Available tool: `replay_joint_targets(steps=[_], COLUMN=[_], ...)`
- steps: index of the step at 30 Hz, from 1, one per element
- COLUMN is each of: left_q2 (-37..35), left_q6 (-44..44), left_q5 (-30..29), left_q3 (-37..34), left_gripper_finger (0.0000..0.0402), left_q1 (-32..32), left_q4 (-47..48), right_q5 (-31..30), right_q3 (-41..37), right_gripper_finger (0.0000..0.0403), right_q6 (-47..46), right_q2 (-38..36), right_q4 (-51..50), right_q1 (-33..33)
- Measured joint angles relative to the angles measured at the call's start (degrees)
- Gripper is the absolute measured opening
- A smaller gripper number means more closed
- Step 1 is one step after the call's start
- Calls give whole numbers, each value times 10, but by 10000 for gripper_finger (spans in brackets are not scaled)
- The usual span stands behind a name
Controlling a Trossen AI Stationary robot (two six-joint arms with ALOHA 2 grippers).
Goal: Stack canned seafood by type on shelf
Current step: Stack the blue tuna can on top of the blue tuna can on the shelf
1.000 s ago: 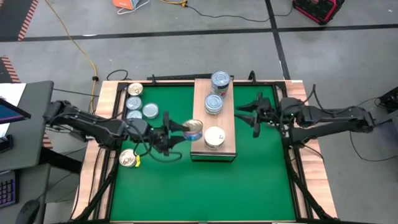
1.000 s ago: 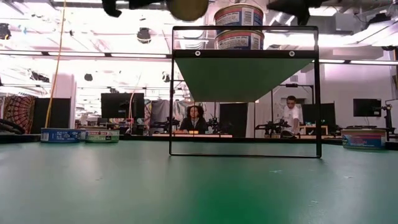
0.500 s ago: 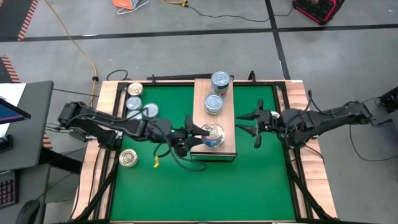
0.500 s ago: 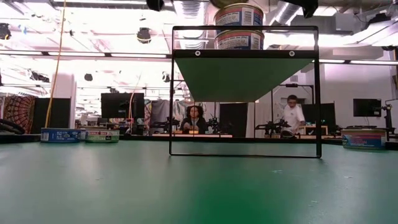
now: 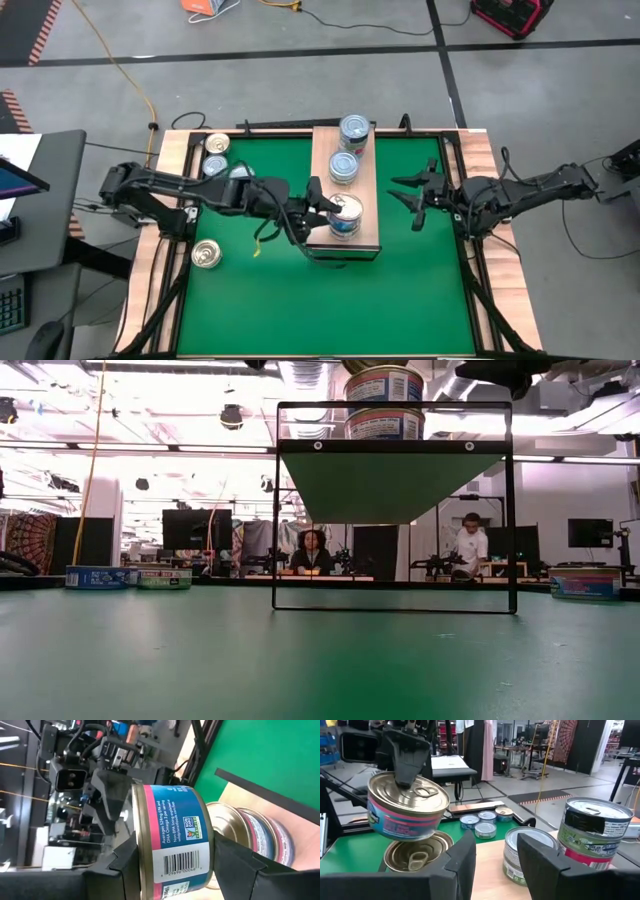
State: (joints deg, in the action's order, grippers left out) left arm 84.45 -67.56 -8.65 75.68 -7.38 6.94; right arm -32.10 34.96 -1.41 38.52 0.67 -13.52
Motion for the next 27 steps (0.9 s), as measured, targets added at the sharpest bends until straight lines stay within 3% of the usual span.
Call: replay_joint_targets(steps=[6, 12, 27], left_q2=[3, 9, 65], left_q6=[49, 30, -66], left_q5=[70, 85, 19], left_q3=[33, 39, 39], left_gripper_finger=[191, 191, 198], left_q1=[35, 34, 22], left_q4=[62, 74, 25], right_q5=[0, 0, -4], right_q3=[0, 0, -1], right_gripper_finger=[172, 172, 172], right_q6=[0, 0, -1], right_q2=[2, 2, 22], right_q4=[-1, -2, -3], right_q1=[0, 2, 6])
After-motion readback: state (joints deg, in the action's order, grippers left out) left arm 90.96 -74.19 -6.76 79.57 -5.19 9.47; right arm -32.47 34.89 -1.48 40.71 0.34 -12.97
